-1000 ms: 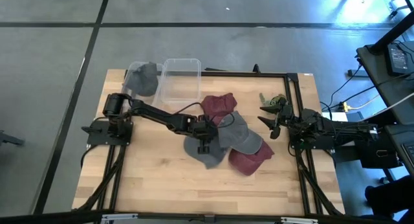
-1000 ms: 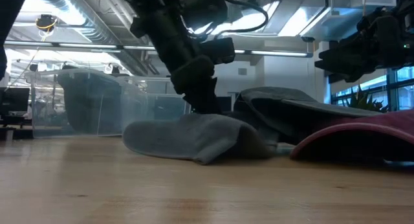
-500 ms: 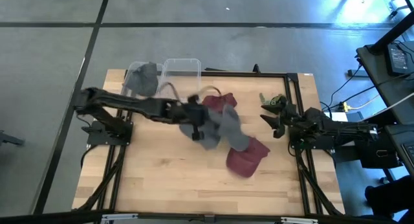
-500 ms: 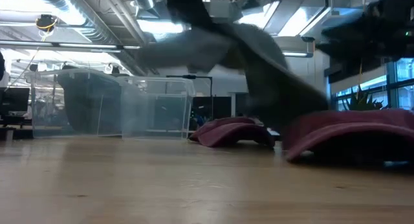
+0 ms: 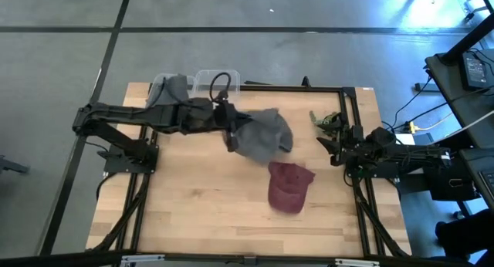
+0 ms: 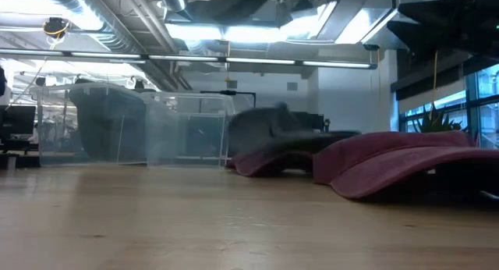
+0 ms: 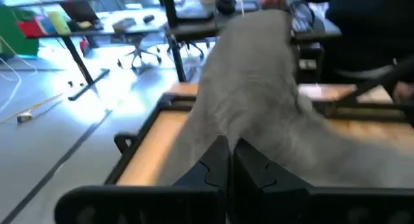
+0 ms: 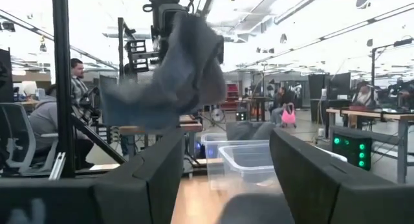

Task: Pick & Place hat
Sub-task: Put the bottom gray cap into the left transparent bin

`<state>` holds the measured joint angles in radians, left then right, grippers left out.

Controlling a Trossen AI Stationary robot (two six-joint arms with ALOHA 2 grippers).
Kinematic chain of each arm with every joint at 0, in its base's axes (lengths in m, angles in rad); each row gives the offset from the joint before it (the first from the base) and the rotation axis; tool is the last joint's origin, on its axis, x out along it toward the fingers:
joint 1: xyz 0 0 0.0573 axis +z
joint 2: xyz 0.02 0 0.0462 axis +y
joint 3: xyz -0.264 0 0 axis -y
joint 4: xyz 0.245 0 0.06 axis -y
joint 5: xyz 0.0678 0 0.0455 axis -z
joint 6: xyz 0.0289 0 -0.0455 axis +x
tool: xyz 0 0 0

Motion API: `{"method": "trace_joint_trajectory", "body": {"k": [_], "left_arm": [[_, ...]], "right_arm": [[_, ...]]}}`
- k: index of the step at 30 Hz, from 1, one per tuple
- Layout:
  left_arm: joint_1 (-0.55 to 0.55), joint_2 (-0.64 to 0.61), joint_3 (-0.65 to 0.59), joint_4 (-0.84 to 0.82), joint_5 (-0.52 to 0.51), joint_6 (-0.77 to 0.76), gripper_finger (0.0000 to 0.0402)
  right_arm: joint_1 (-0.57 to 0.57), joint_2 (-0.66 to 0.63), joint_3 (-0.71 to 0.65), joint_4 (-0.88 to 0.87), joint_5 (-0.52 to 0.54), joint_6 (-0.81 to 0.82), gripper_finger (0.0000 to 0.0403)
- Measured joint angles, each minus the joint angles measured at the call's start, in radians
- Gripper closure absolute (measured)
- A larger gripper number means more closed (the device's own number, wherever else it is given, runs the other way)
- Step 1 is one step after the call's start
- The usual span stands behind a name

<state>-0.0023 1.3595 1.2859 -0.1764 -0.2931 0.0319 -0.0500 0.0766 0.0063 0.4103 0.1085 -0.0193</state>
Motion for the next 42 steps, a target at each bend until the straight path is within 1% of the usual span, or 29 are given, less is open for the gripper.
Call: {"method": "trace_joint_trajectory", "body": {"k": [2,4,8,10,13,17,22,25,28,32,35,37,39,42], "left_arm": [[0.004,0.02,0.0,0.057,-0.013,0.007,0.0398],[0.006,0.049,0.0,0.152,-0.037,0.033,0.0398],[0.005,0.11,0.0,0.294,-0.121,0.119,0.0398],[0.005,0.141,0.0,0.35,-0.157,0.173,0.0398],[0.006,0.177,0.0,0.447,-0.168,0.227,0.0398],[0.007,0.199,0.0,0.564,-0.183,0.296,0.0398],[0.019,0.199,0.0,0.621,-0.183,0.312,0.0398],[0.021,0.199,0.0,0.64,-0.202,0.339,0.0398],[0.025,0.199,0.0,0.647,-0.194,0.341,0.0398],[0.025,0.199,0.0,0.669,-0.195,0.365,0.0398],[0.025,0.199,0.0,0.674,-0.181,0.365,0.0398],[0.025,0.199,0.0,0.672,-0.184,0.375,0.0398],[0.024,0.199,0.0,0.673,-0.187,0.383,0.0398],[0.024,0.199,0.0,0.666,-0.186,0.381,0.0398]], "right_arm": [[0.0,0.006,0.0,0.001,-0.013,-0.002,0.0176],[0.001,0.024,0.0,0.009,-0.024,-0.001,0.0176],[0.002,0.097,0.0,0.104,-0.038,0.003,0.0176],[0.005,0.151,0.0,0.174,-0.066,-0.037,0.0176],[0.013,0.24,0.001,0.273,-0.075,-0.086,0.0176],[0.021,0.381,0.055,0.296,-0.049,-0.091,0.0176],[0.022,0.554,0.163,0.303,-0.05,-0.137,0.0176],[0.022,0.639,0.234,0.304,-0.049,-0.169,0.0176],[0.022,0.724,0.294,0.308,-0.05,-0.215,0.0176],[0.022,0.823,0.366,0.303,-0.049,-0.236,0.0176],[0.022,0.878,0.42,0.305,-0.016,-0.224,0.0177],[0.021,0.905,0.448,0.305,-0.013,-0.22,0.0184],[0.022,0.928,0.465,0.305,-0.014,-0.217,0.0206],[0.022,0.951,0.476,0.304,-0.014,-0.203,0.0267]]}}
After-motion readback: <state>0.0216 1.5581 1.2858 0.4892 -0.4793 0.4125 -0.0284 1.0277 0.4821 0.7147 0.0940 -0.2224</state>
